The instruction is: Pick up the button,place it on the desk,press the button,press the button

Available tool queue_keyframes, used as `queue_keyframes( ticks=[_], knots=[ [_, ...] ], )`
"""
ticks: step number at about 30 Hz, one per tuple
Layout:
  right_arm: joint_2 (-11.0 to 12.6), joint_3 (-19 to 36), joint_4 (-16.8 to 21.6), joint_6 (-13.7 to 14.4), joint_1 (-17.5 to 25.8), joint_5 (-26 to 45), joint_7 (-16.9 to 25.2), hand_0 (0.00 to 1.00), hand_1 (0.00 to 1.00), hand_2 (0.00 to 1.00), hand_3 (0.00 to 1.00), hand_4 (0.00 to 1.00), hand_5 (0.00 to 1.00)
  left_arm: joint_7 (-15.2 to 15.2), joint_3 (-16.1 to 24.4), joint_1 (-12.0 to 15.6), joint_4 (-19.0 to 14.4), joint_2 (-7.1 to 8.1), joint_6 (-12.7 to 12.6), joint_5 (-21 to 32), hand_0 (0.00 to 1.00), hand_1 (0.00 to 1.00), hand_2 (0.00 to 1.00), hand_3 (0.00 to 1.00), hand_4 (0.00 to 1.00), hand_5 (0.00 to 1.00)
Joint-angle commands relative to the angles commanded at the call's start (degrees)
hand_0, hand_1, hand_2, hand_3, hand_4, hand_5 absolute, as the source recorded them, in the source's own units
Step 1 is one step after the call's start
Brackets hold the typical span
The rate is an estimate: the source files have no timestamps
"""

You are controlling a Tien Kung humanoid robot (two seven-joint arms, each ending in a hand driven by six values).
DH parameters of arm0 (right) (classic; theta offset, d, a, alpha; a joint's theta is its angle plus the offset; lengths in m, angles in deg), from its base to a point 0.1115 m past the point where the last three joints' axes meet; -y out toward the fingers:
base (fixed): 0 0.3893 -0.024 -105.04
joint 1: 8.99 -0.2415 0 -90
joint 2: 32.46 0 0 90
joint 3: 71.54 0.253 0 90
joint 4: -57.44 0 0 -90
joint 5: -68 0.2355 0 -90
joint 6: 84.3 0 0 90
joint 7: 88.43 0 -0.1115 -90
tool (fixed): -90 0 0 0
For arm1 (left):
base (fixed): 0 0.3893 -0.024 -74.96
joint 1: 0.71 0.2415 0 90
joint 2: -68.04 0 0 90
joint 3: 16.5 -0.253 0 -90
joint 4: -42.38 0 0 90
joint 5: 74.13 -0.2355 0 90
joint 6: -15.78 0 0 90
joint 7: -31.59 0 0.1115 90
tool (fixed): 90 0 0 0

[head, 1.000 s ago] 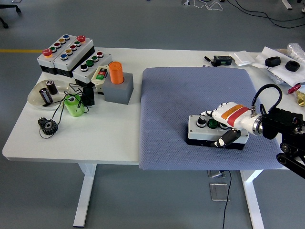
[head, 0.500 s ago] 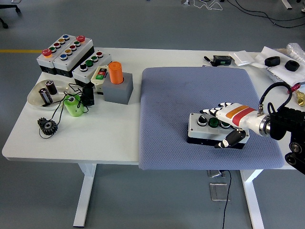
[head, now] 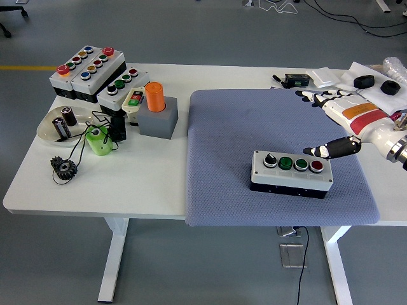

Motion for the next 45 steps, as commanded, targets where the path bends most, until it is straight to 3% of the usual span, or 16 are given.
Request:
queue_keyframes(
  ticks=[5,6,11,13,18,45],
  knots=[
    [1.8,-0.5,1.0,0.4,2.2,2.5,0.7,0.265,0.002,0.12,0.722,0.762,0.292,0.0,0.0,-0.3,0.0,-0.02,0.0,0.0,0.646,0.696,0.692,0.496,0.316,0.998],
    [1.9,-0.5,1.2,0.2,2.3,2.7,0.6,0.14,0.002,0.036,0.686,0.658,0.316,0.0,0.1,-0.3,0.0,-0.03,-0.1,0.0,0.646,0.696,0.692,0.497,0.315,0.998],
    [2.4,0.0,2.0,-3.8,3.5,3.3,-1.3,0.14,0.002,0.036,0.686,0.658,0.316,0.1,0.4,-0.4,0.0,-0.05,-0.1,-0.4,0.646,0.696,0.692,0.497,0.315,0.998],
    [2.6,0.0,2.2,-5.2,3.9,3.3,-1.6,0.138,0.002,0.037,0.687,0.651,0.36,0.1,0.3,-0.4,0.0,-0.06,-0.1,-0.3,0.645,0.696,0.692,0.497,0.315,0.998],
    [2.7,-0.3,2.1,-7.1,4.5,3.2,-2.0,0.139,0.002,0.038,0.685,0.642,0.393,0.1,0.3,-0.5,0.0,-0.08,-0.1,-0.3,0.646,0.696,0.692,0.497,0.315,0.998],
    [2.0,0.1,0.0,-8.8,7.2,2.5,-2.9,0.142,0.002,0.04,0.675,0.621,0.424,0.4,0.6,-0.2,0.0,-0.26,0.0,-1.1,0.645,0.696,0.692,0.497,0.315,0.998]
  ],
)
